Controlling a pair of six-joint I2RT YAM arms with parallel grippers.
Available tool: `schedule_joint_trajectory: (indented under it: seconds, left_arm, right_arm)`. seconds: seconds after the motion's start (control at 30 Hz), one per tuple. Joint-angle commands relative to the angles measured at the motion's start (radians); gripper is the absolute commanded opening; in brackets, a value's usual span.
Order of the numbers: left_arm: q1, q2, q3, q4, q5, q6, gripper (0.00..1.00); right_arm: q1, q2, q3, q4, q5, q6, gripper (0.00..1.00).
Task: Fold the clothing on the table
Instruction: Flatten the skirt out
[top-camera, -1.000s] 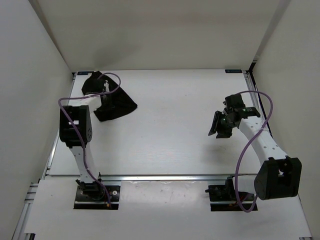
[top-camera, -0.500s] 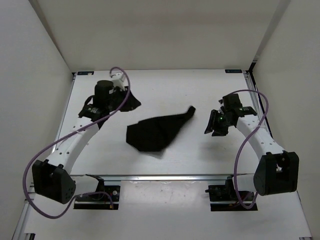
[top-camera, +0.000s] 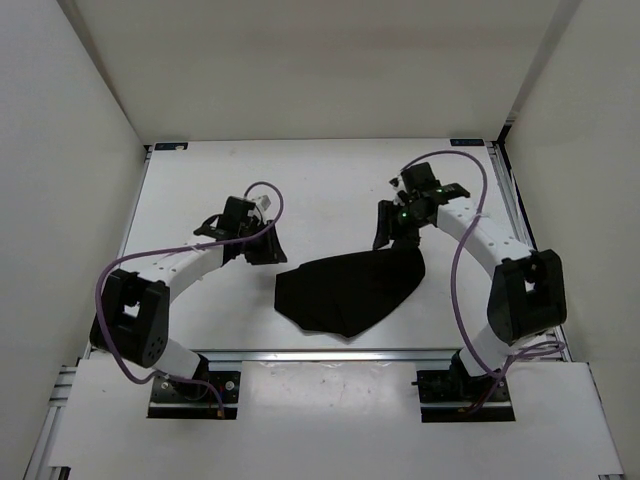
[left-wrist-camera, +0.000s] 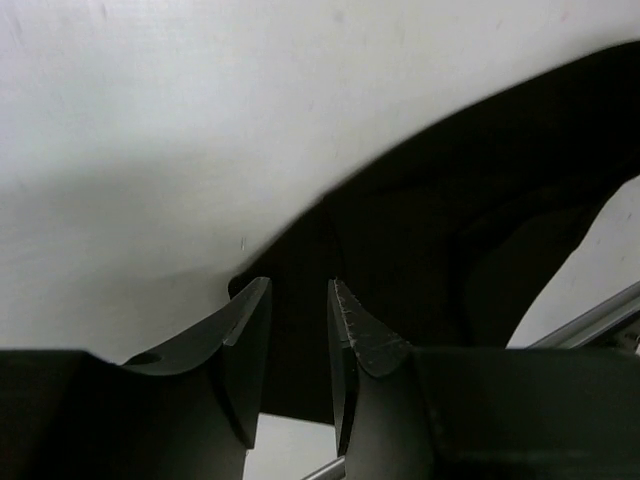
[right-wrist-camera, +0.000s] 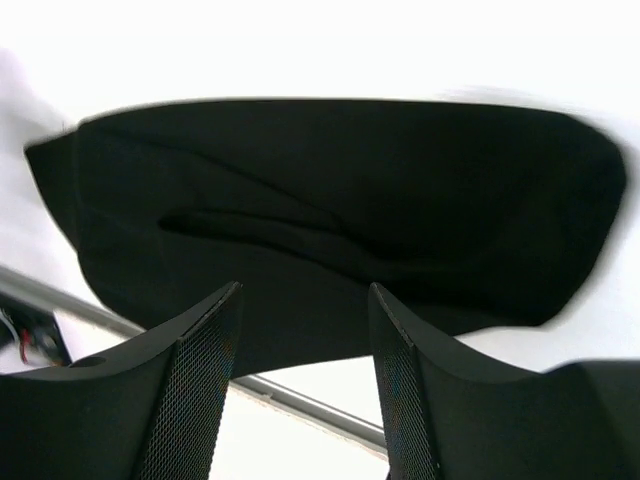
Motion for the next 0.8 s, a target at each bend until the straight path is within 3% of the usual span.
schedule_joint_trajectory:
  seconds: [0.0,0.1,0.23,0.33,0.43,0.53,0.67,0.7,0.73,0.77]
  left_arm:
    - [-0.019,-0.071,-0.073,0.014,0.023,-0.008,0.42]
    - [-0.029,-0.102,-0.122,0.025,0.052,-0.005,0.47]
    - [-0.020,-0.111,-0.178,0.048,0.054,0.010,0.67]
    - [-0.019,-0.087,-0.171,0.056,0.058,0.013,0.68]
    - [-0.019,-0.038,-0.156,0.060,0.069,0.026,0.56]
    - [-0.031,0.027,-0.139,0.054,0.104,0.029,0.38]
    - [-0.057,0.056,-0.138,0.059,0.107,0.030,0.35]
    - [-0.055,0.053,-0.130,0.053,0.112,0.033,0.16]
    - [-0.057,0.050,-0.121,0.060,0.119,0.020,0.05]
    - [-0.055,0.039,-0.113,0.071,0.127,0.013,0.00]
  right_arm:
    - [0.084,0.059,0.038,0.002,-0.071,-0.046,0.59]
    - [0.148,0.108,0.046,-0.007,-0.076,-0.068,0.59]
    - [0.197,0.159,0.104,-0.041,-0.083,-0.071,0.59]
    - [0.207,0.170,0.130,-0.036,-0.091,-0.065,0.58]
    - [0.211,0.186,0.172,-0.045,-0.087,-0.066,0.58]
    - [0.214,0.199,0.210,-0.072,-0.077,-0.073,0.57]
    - [0.204,0.208,0.248,-0.095,-0.054,-0.080,0.57]
    - [0.210,0.213,0.251,-0.099,-0.059,-0.079,0.56]
    - [0.201,0.204,0.250,-0.102,-0.053,-0.077,0.55]
    - [0.202,0.205,0.261,-0.104,-0.053,-0.082,0.55]
